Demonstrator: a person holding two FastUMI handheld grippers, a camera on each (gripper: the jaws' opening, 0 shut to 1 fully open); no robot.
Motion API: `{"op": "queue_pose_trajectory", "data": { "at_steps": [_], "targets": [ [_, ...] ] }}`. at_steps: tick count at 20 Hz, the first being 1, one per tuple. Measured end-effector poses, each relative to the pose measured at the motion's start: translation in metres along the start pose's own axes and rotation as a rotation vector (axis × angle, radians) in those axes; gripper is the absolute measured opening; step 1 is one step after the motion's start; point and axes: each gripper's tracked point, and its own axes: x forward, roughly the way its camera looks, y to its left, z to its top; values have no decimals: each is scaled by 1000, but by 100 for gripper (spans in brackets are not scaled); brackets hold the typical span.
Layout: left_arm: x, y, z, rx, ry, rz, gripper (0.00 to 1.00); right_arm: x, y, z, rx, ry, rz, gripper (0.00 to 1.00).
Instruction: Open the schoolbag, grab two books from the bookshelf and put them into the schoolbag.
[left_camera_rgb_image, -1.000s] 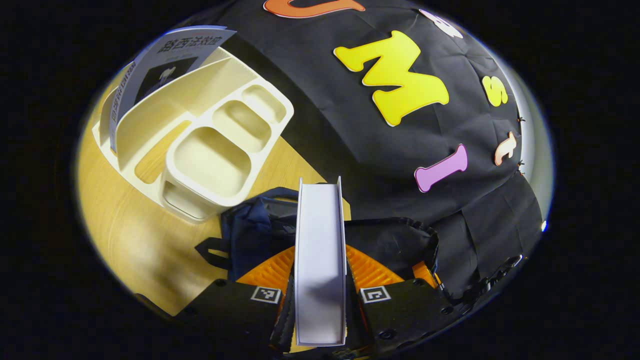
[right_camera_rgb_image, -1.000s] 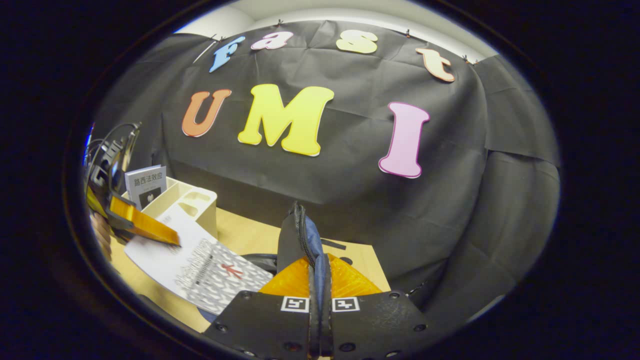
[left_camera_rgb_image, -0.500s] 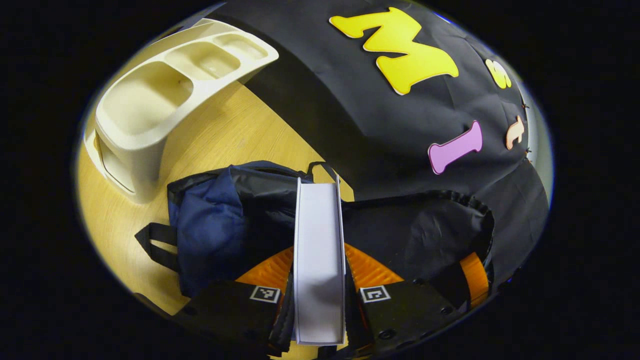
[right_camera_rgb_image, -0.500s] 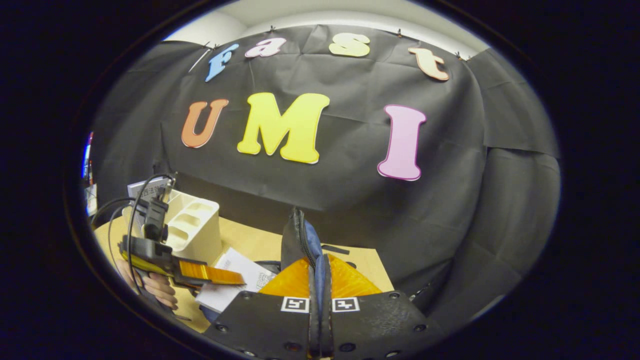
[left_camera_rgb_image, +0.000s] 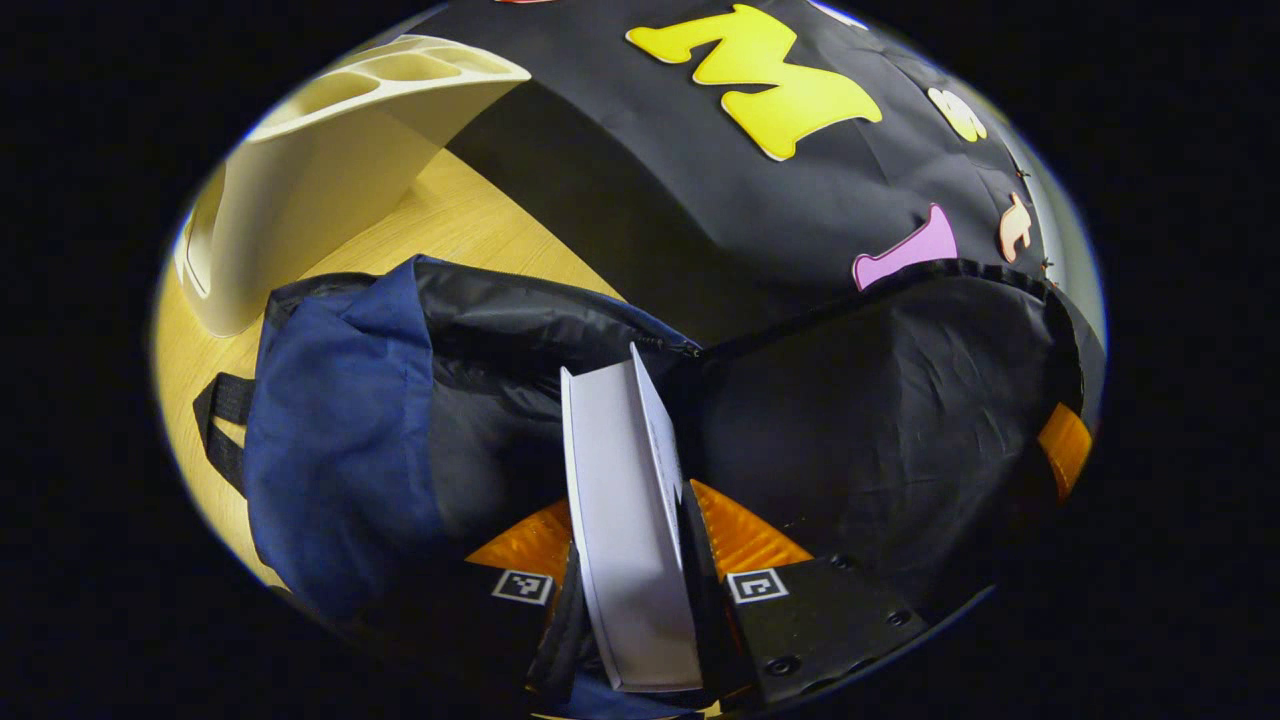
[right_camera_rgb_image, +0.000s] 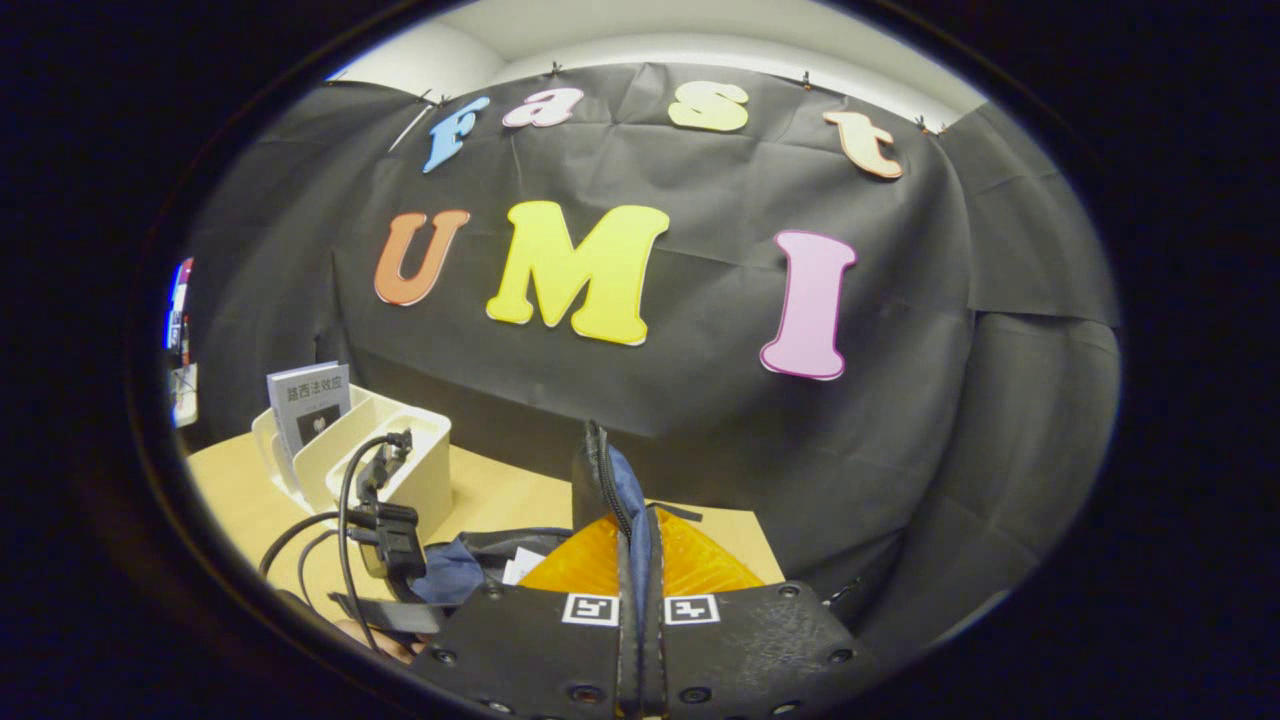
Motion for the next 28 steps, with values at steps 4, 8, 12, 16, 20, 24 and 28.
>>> {"op": "queue_pose_trajectory", "data": {
  "at_steps": [4, 8, 12, 16, 20, 24, 28],
  "targets": [
    [9, 18, -5, 199, 1, 120, 71, 4, 1, -8, 21, 18, 0, 2],
    [7, 37, -3, 301, 27, 180, 90, 6, -3, -18, 34, 34, -17, 2],
    [-4, 46, 9, 402, 34, 211, 98, 5, 1, -24, 42, 45, -14, 2],
    [-26, 48, 33, 590, 6, 263, 98, 3, 5, -30, 36, 55, -9, 2],
    [-65, 54, 58, 664, -51, 278, 97, 2, 7, -33, 28, 61, -23, 2],
    [-110, 63, 85, 686, -103, 297, 97, 2, 14, -37, 28, 70, -24, 2],
    [-153, 73, 118, 734, -178, 334, 98, 3, 22, -42, 32, 79, -25, 2]
  ]
}}
